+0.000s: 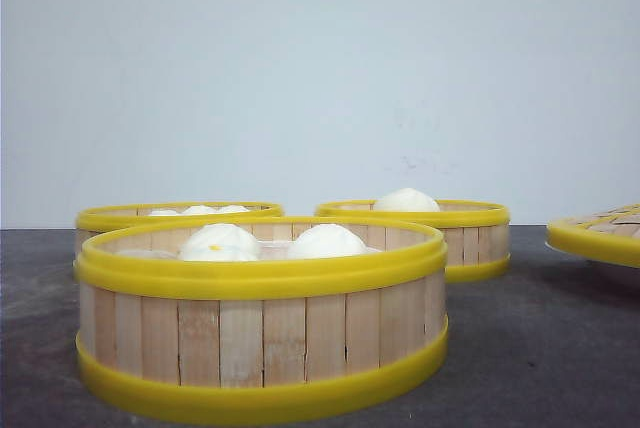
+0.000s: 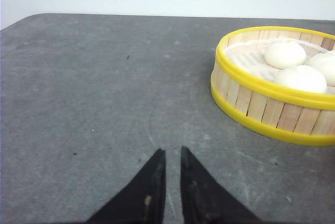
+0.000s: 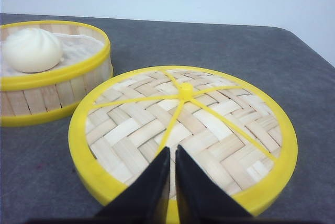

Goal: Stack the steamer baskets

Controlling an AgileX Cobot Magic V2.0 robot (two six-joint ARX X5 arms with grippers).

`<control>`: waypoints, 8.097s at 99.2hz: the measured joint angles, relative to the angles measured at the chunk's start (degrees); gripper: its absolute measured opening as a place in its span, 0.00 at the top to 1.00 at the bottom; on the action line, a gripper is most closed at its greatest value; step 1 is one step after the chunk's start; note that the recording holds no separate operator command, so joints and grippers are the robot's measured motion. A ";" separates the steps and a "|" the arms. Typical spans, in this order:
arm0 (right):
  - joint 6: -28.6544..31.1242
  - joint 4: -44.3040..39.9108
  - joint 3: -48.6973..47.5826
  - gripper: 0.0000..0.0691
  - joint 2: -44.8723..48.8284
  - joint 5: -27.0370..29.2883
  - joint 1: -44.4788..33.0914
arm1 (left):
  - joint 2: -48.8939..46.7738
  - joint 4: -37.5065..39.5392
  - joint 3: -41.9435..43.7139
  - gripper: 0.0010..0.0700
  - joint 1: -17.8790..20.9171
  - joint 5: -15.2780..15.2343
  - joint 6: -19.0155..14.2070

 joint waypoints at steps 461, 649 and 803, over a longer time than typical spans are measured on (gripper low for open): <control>10.27 -12.35 50.69 0.33 45.07 -7.56 4.57 | 108.34 -14.82 76.30 0.86 -3.17 7.89 -4.70; 10.27 -13.99 50.69 0.33 42.38 -7.54 4.57 | 87.06 -26.16 64.13 0.98 -25.00 13.16 -0.20; 10.51 -13.55 51.28 0.33 48.65 -12.24 4.57 | 45.94 -24.87 59.84 0.51 -26.40 3.43 -2.78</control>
